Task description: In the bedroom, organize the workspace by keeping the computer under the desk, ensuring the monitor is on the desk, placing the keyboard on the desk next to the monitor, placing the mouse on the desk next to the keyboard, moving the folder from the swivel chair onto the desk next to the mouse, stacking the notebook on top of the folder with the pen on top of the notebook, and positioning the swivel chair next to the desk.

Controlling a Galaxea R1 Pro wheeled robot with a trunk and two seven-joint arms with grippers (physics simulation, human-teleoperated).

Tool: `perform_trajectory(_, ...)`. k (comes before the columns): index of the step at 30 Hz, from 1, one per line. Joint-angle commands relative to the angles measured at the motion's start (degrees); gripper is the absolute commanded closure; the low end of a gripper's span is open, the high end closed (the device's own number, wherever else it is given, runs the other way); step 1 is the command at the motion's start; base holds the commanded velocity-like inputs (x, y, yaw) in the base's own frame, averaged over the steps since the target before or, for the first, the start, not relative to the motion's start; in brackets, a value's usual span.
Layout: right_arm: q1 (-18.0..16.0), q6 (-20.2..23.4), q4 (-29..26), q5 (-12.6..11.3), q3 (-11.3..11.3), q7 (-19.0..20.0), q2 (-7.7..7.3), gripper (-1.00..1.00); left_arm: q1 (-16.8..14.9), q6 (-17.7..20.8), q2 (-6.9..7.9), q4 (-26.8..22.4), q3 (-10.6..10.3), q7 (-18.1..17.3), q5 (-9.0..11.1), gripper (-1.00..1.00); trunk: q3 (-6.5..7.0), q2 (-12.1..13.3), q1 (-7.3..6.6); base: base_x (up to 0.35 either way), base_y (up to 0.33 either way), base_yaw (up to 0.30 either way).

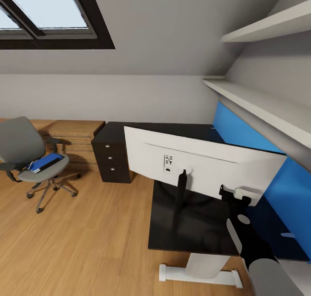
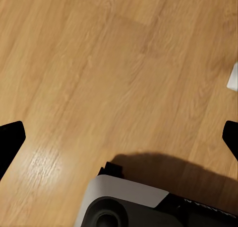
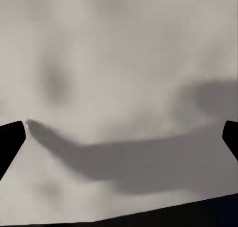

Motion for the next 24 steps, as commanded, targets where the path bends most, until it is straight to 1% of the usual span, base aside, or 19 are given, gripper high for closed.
perform_trajectory(1, 0.0, -0.2, 0.0, -0.2, 0.1, -0.1, -0.01, -1.0, 0.0, -0.2, 0.0, 0.0, -0.2, 0.2, 0.1, -1.0, -0.11, -0.1, 0.05, 0.24, 0.0, 0.0)
perform_trajectory(5, 0.0, -0.2, 0.1, -0.2, 0.1, -0.1, -0.01, -1.0, 0.0, -0.2, 0.0, 0.0, -0.2, 0.2, 0.1, -1.0, -0.11, -0.1, 0.05, 0.168, 0.0, 0.0)
perform_trajectory(13, 0.0, -0.2, 0.0, -0.3, 0.0, -0.1, -0.03, -1.0, 0.0, -0.2, 0.0, 0.0, -0.2, 0.2, 0.1, -1.0, -0.11, -0.1, 0.05, 0.04, 0.0, 0.0)
perform_trajectory(19, 0.0, -0.2, 0.0, -0.3, 0.0, 0.0, -0.4, -1.0, 0.0, -0.2, 0.0, 0.0, -0.2, 0.2, 0.1, -1.0, -0.11, -0.1, 0.05, 0.204, 0.0, 0.0)
perform_trajectory(24, 0.0, -0.2, 0.0, -0.3, 0.0, 0.0, -0.51, -1.0, 0.0, -0.2, 0.0, 0.0, -0.2, 0.2, 0.1, -1.0, -0.11, -0.1, 0.05, 0.078, 0.0, 0.0)
